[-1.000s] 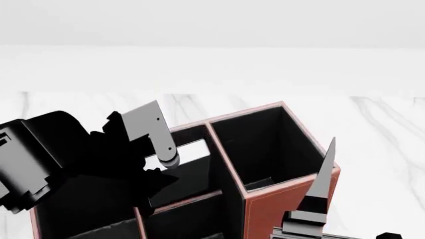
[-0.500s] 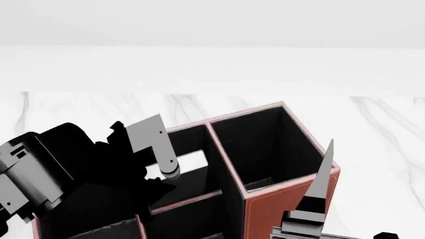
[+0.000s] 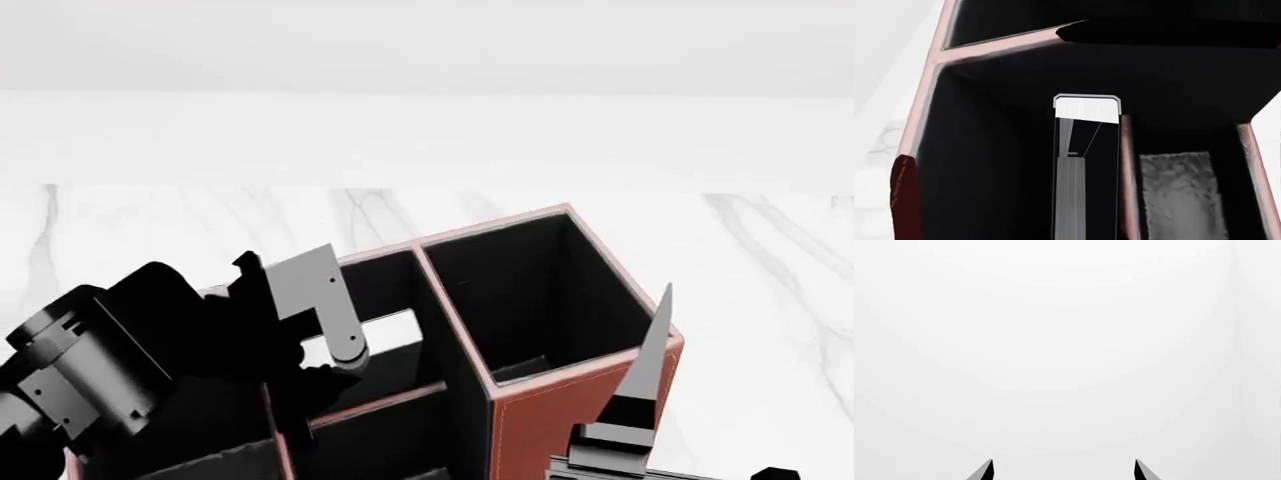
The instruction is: Pick up the book and place it in the front compartment of the caddy.
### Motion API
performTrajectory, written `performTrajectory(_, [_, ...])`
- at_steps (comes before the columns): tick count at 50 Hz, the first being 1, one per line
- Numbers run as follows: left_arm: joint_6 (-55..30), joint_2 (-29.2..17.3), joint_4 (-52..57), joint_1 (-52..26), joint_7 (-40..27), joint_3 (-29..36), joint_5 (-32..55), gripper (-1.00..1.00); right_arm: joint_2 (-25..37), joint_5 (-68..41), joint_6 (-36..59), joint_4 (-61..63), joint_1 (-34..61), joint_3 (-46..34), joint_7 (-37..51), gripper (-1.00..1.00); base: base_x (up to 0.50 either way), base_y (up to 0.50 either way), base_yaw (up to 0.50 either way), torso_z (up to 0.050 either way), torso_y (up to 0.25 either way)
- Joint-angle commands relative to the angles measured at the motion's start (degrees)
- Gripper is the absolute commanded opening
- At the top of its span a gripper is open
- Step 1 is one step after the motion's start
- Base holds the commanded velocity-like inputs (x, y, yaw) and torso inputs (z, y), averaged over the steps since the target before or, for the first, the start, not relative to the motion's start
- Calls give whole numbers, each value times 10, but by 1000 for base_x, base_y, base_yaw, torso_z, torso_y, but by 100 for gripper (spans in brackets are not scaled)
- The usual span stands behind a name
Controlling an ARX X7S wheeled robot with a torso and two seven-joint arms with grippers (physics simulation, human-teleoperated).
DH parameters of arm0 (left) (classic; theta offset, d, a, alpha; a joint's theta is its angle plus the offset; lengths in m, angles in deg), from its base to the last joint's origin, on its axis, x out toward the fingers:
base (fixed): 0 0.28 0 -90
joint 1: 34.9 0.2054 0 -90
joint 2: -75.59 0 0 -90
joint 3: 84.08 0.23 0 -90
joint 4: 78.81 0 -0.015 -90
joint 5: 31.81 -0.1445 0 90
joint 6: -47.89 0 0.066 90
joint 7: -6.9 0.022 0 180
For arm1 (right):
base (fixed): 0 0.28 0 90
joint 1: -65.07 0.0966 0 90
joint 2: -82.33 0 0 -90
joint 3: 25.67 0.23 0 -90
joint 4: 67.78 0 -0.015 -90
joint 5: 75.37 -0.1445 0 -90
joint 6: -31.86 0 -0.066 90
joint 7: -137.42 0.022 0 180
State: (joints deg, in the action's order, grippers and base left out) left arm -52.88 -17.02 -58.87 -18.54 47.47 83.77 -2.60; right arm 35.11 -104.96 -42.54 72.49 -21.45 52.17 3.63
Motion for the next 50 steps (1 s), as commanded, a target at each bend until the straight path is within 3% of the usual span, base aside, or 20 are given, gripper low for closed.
performTrajectory(1, [30, 25, -41, 4, 4, -21, -2, -100, -2, 2, -7, -9, -3, -1, -2, 100, 0, 0, 0, 0, 10])
performTrajectory(20, [25, 26, -42, 3, -7, -16, 10, -100, -4, 0, -12, -14, -3, -3, -4, 100, 2, 0, -2, 0, 0])
performTrajectory(21, [25, 26, -43, 3, -7, -15, 10, 100, -4, 0, -11, -13, -3, -3, -4, 100, 0, 0, -4, 0, 0])
performTrajectory(42, [22, 25, -44, -1, -7, -21, 13, 100, -3, -1, -13, -11, -3, -3, -2, 100, 7, -2, -6, 0, 0])
performTrajectory(50, [-96, -94, 225, 18, -81, -22, 43, 100, -3, -2, -6, -4, 1, -6, 2, 100, 6, -2, -4, 0, 0])
